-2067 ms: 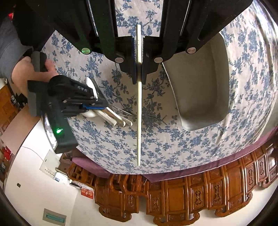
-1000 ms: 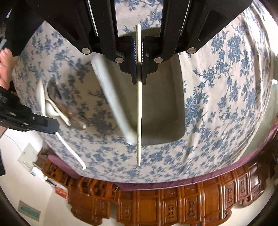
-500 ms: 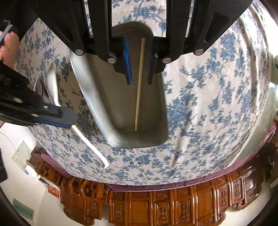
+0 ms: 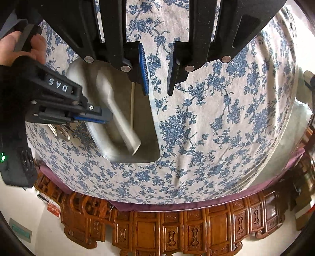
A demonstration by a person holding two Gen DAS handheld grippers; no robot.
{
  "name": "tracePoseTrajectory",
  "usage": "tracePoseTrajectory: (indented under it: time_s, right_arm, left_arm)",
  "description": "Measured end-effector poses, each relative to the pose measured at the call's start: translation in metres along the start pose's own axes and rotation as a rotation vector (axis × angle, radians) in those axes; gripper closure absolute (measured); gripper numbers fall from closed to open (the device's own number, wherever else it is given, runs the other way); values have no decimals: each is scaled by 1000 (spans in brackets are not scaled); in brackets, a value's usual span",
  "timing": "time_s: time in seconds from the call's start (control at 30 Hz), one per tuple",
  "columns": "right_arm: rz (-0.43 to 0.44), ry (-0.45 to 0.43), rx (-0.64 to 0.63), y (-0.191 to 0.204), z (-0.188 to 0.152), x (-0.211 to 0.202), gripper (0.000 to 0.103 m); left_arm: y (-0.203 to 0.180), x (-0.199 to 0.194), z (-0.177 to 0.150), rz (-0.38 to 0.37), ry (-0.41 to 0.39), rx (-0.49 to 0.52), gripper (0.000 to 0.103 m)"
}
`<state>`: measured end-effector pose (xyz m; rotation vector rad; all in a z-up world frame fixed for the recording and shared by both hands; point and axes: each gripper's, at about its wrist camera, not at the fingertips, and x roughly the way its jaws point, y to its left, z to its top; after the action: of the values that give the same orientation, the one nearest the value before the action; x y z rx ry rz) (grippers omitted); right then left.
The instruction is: Organize utensils
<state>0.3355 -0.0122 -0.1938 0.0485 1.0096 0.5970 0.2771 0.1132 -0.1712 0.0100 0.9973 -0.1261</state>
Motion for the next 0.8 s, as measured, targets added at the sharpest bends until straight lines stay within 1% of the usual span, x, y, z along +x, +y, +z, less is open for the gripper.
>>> tracePoseTrajectory:
  time_s: [0.13,0.2,0.23,0.3,0.4,0.47,0.5,0.57,0.67,0.8]
  right_arm:
    - [2,-18,-23,-4,-6,-16,92]
    - [2,-51,-53,-7,-12,-36,91]
    - [0,-62,-64,-10,-16,-48,91]
    - [-14,-85,-81,-21,-23,-71,86]
    - [-43,-119,-73,-48,-37,-105,77]
    - [-84,-134,-73,-68,-47,-124,75]
    - [-123,-142,-77,-80,-53,-133,75]
    - [-184,-152,-67,-107,-66,-147,75]
    - [-251,-151,-37,-142,-82,-156,75]
    - [-275,-141,10,-173,-97,-152,75]
  left_arm:
    - [-9,-5,0,-10,-15,11,85]
    - [-17,-10,-1,-11,-27,27,84]
    - [-20,-12,-1,-13,-31,32,81]
    - [-30,-17,-1,-24,-47,44,78]
    - [-48,-24,0,-53,-63,59,77]
    - [-61,-28,1,-72,-73,71,73]
    - [-66,-29,1,-81,-77,75,70]
    - [-83,-31,2,-105,-86,86,70]
    - [-107,-30,1,-126,-91,109,70]
    - [-140,-22,1,-162,-82,133,69]
